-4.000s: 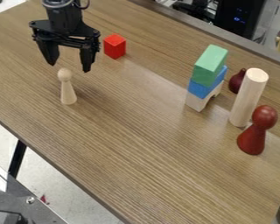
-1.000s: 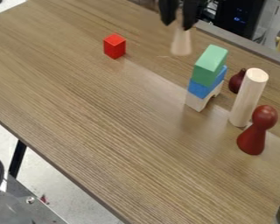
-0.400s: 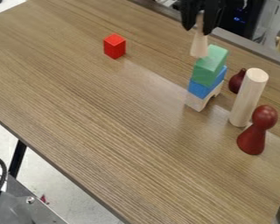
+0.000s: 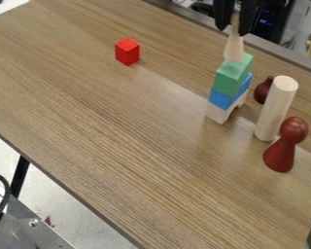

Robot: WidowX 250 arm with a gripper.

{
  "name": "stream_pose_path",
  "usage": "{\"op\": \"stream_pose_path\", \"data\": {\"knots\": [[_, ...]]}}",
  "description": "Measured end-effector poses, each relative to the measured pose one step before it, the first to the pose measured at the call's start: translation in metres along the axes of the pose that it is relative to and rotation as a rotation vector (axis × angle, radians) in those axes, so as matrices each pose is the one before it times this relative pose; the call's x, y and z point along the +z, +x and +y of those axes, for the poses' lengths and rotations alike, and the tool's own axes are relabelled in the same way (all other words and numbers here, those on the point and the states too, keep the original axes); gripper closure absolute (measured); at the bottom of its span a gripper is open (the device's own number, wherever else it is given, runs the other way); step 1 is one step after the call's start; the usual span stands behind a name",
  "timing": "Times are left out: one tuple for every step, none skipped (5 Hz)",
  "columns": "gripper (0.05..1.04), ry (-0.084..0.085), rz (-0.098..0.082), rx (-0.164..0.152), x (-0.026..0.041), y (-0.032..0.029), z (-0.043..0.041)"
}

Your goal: Move the object on top of the green block

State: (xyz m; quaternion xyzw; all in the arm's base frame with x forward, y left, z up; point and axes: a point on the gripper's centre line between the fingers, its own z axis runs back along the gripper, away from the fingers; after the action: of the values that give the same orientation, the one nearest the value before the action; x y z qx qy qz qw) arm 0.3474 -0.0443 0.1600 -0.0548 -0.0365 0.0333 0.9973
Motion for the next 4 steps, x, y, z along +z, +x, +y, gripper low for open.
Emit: {"op": "stream_pose_path", "data": {"knots": [[0.752, 0.0030, -0.0166, -0.0153, -0.00080, 0.00128, -0.00765], [0.752, 0.0095, -0.0075, 0.0029, -0.00331, 0.00268, 0.00104], [0.752, 0.0012, -0.0032, 0.0025, -0.00482, 0.00080, 0.00002], [0.752, 0.0074, -0.0103, -0.0049, -0.00224, 0.00097, 0.00094]]}}
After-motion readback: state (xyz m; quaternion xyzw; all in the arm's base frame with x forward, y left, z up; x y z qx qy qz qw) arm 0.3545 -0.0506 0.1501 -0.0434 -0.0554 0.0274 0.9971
